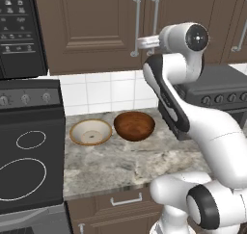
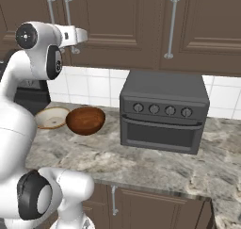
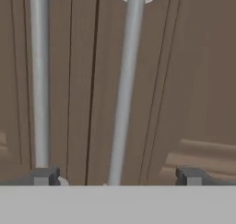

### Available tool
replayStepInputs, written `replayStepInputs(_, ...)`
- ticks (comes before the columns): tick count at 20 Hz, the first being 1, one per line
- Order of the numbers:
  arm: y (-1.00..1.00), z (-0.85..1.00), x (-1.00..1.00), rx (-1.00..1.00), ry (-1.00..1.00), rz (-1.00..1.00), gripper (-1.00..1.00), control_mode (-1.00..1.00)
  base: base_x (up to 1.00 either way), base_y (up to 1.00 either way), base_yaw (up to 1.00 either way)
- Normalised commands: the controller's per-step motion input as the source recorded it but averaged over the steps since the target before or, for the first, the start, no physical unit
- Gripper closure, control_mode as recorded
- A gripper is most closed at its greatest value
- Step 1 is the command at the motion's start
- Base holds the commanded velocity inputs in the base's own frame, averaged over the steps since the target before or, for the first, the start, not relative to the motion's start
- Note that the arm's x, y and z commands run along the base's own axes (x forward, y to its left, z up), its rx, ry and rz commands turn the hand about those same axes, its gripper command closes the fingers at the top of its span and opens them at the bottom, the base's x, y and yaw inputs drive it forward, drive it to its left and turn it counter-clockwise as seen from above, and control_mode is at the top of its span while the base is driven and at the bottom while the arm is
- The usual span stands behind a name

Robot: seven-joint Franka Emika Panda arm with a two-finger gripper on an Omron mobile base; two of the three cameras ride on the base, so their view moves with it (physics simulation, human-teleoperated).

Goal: Open the cabinet. Pick the bowls from the counter and place them in the cabinet. Then close the cabinet.

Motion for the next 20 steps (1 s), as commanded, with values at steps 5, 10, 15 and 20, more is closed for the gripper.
replayStepInputs(5, 0.00, 0.00, 0.67, 0.00, -0.01, 0.02, -1.00, -1.00, 0.00, 0.00, 0.00)
replayStepInputs(10, 0.00, -0.04, 0.72, 0.00, -0.01, 0.02, -1.00, -1.00, 0.00, 0.00, 0.00)
replayStepInputs(15, 0.00, -0.16, 0.69, 0.00, -0.01, 0.02, -1.00, -1.00, 0.00, 0.00, 0.00)
replayStepInputs(20, 0.00, -0.45, 0.64, 0.00, -0.09, 0.00, 1.00, -1.00, 0.00, 0.00, 0.00)
